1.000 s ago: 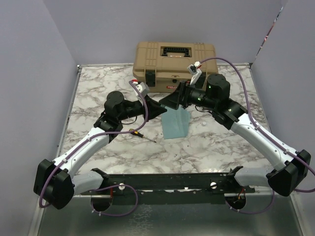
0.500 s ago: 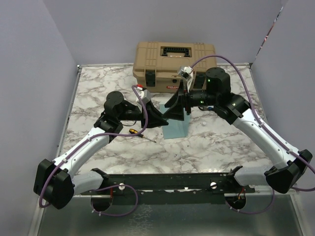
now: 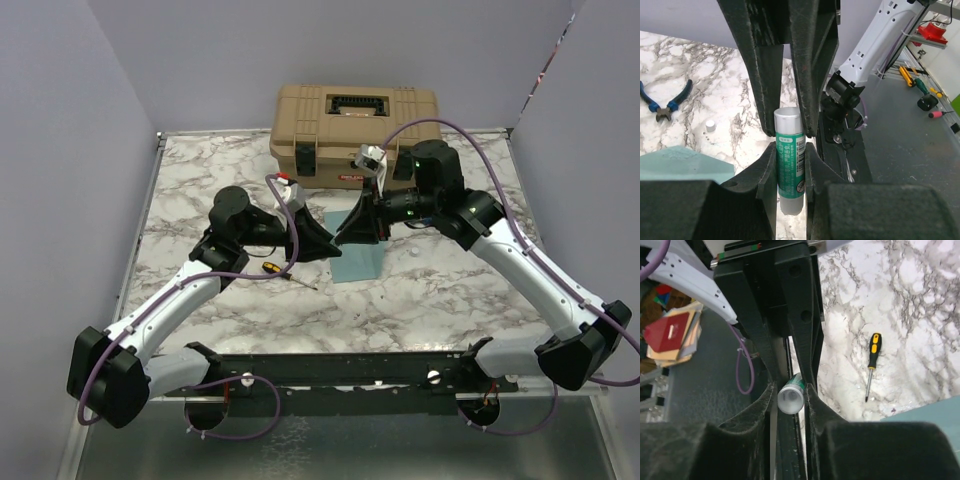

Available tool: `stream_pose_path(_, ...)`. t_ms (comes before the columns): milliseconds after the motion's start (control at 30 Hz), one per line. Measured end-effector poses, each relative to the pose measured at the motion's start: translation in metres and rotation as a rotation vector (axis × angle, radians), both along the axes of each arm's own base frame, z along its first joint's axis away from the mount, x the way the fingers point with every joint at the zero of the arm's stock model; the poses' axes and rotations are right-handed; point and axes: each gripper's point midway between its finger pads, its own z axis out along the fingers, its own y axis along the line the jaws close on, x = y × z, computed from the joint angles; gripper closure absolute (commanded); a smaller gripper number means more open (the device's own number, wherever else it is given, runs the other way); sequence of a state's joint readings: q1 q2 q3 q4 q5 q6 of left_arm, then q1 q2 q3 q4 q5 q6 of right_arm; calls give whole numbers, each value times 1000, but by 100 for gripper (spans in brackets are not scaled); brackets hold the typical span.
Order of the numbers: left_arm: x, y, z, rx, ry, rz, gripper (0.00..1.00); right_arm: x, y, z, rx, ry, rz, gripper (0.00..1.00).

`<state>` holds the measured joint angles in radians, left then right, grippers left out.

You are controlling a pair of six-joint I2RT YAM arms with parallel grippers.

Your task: Place the letter into the envelope and seal it

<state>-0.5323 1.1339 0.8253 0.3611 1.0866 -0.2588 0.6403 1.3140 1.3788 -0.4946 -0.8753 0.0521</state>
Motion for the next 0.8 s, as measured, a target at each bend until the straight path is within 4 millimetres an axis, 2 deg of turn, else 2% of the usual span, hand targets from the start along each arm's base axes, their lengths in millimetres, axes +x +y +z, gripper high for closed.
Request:
stream_pose_path(67, 0, 0, 1, -1, 2, 3, 100, 1, 1, 0, 1, 13, -8, 99)
stream_pose_path(100, 0, 0, 1, -1, 5, 5, 100, 3, 1, 0, 2, 17, -17, 100)
stream_pose_path(233, 11, 1, 4, -8, 6, 70, 100, 18, 3, 3, 6, 72, -124, 100)
stream_pose_path(467, 51, 8, 5, -22, 10, 321, 100, 66, 6, 2, 30, 235, -460, 100)
stream_pose_path(800, 84, 16, 4, -14, -8, 499, 100, 102, 7, -1, 98, 386, -783, 98)
